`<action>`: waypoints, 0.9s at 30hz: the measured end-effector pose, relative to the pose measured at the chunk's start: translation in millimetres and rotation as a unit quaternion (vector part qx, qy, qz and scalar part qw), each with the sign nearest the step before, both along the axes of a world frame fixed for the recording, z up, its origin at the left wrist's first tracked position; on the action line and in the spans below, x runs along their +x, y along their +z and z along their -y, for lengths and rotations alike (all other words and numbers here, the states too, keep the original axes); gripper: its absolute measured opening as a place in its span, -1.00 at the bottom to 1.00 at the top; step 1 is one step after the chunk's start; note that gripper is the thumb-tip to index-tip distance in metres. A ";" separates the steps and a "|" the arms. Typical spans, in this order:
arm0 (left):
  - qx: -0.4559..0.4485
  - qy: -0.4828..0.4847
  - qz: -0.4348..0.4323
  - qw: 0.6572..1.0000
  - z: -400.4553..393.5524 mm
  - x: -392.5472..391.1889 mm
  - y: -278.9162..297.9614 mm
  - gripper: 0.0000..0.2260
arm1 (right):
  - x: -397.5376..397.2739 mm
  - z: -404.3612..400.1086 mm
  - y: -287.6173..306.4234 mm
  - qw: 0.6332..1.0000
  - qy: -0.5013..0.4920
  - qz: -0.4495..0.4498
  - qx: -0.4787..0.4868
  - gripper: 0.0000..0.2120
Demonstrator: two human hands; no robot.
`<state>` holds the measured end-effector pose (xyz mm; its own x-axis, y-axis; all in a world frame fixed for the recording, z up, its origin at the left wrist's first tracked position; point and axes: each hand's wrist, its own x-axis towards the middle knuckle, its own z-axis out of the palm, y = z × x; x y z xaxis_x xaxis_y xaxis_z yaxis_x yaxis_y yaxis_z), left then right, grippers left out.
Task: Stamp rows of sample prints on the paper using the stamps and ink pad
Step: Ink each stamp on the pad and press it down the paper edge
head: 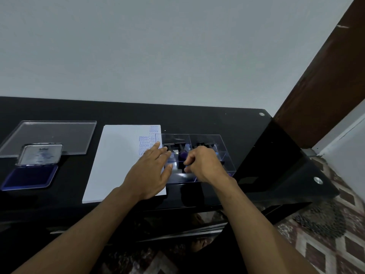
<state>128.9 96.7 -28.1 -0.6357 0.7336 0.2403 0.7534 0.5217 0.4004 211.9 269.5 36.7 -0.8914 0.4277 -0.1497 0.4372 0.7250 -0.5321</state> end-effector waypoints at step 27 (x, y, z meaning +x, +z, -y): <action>0.000 -0.065 -0.039 0.997 -56.1 17.2 12.2 -0.43 | 48.3 -74.2 1.1 0.996 -0.079 -0.032 0.029 -0.87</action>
<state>146.1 152.8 -15.9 -0.5142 0.8089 0.2850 0.8436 0.4172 0.3379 260.2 343.8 37.8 -0.8192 0.5697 -0.0660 0.5149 0.6800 -0.5219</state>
